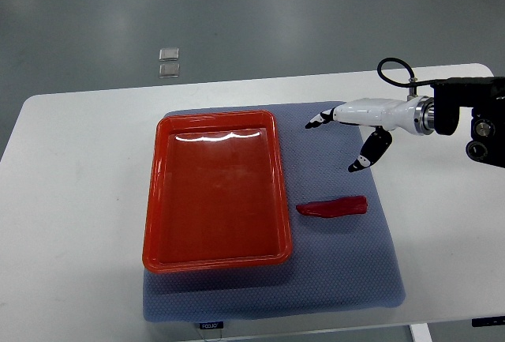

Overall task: Place red pepper on red tray
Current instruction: 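Lower the open right hand down over the red pepper, then close the right hand fingers around the red pepper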

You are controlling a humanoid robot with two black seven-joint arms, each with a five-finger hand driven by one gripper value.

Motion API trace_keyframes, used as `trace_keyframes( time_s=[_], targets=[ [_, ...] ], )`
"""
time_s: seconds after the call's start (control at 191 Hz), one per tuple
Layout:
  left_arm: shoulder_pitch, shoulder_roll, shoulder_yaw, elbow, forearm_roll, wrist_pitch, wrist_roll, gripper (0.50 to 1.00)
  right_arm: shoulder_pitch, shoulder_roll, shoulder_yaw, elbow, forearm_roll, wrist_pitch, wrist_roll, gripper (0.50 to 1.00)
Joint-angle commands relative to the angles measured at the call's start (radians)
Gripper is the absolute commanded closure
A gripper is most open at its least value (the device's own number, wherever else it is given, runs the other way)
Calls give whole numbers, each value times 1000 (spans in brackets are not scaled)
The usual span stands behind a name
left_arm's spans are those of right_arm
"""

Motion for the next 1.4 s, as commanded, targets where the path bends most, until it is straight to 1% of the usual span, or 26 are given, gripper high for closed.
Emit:
trace_keyframes(
  time_s=[0.0,0.173,0.309,0.404,0.577,0.656,0.703,0.865,0.997,1.138,1.185,1.264,1.395],
  targets=[
    [0,0,0,0,-1,0,0,500,39,-23,-43,47,-5,17,-3,587],
    [0,0,0,0,0,0,0,500,85,-55,-101,118,-31,20,-22,587],
    [0,0,0,0,0,0,0,500,101,-69,-135,176,-23,18,-62,589],
    [0,0,0,0,0,0,0,500,101,-75,-167,191,-22,11,-82,591],
    [1,0,0,0,0,0,0,500,92,-58,-172,191,31,-3,-92,599],
    [0,0,0,0,-1,0,0,500,79,-32,-174,191,89,-26,-126,603],
    [0,0,0,0,0,0,0,500,64,-11,-174,187,126,-52,-149,605],
    [0,0,0,0,0,0,0,500,41,16,-174,178,136,-74,-155,611],
    [1,0,0,0,0,0,0,500,16,19,-172,176,143,-75,-180,624],
    [1,0,0,0,0,0,0,500,-5,26,-172,171,135,-100,-186,632],
    [0,0,0,0,-1,0,0,500,-8,29,-174,164,132,-103,-197,634],
    [0,0,0,0,0,0,0,500,-10,40,-174,152,127,-109,-209,664],
    [0,0,0,0,0,0,0,500,-10,54,-174,141,106,-111,-212,697]
  ],
)
